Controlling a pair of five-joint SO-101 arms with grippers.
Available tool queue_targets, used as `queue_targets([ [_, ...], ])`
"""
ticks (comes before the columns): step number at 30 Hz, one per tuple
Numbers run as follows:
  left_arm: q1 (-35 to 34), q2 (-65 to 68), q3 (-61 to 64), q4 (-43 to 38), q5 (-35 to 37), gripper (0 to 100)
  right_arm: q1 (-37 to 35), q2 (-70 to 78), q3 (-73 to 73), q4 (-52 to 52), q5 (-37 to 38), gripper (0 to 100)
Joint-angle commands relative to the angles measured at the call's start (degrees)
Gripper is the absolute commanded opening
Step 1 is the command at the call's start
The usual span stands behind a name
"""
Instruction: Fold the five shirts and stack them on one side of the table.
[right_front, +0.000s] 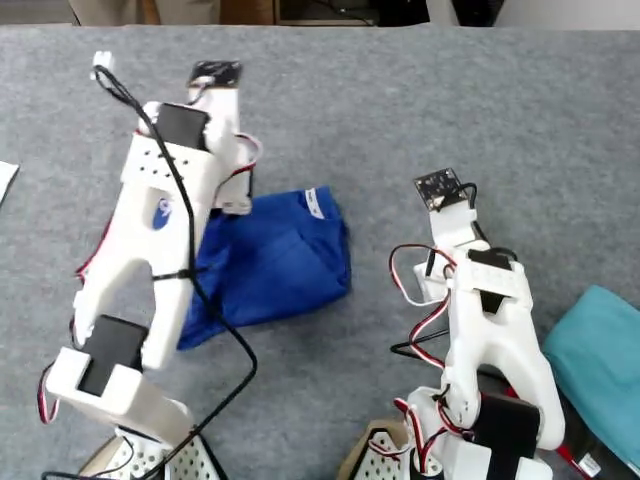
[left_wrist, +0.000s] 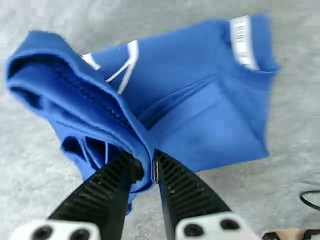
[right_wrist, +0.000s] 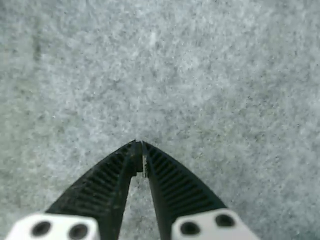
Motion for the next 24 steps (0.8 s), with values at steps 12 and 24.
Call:
queue_targets([
  [12, 10.4, 7.4, -10.8, -0.6, 0.8, 2, 0.7, -2.5, 0.0, -1.1, -0.3, 0.5],
  [24, 13.2, 18.4, -16.6, -0.5, 0.8, 2, 0.6, -2.2, 0.0, -1.1, -0.3, 0.5],
])
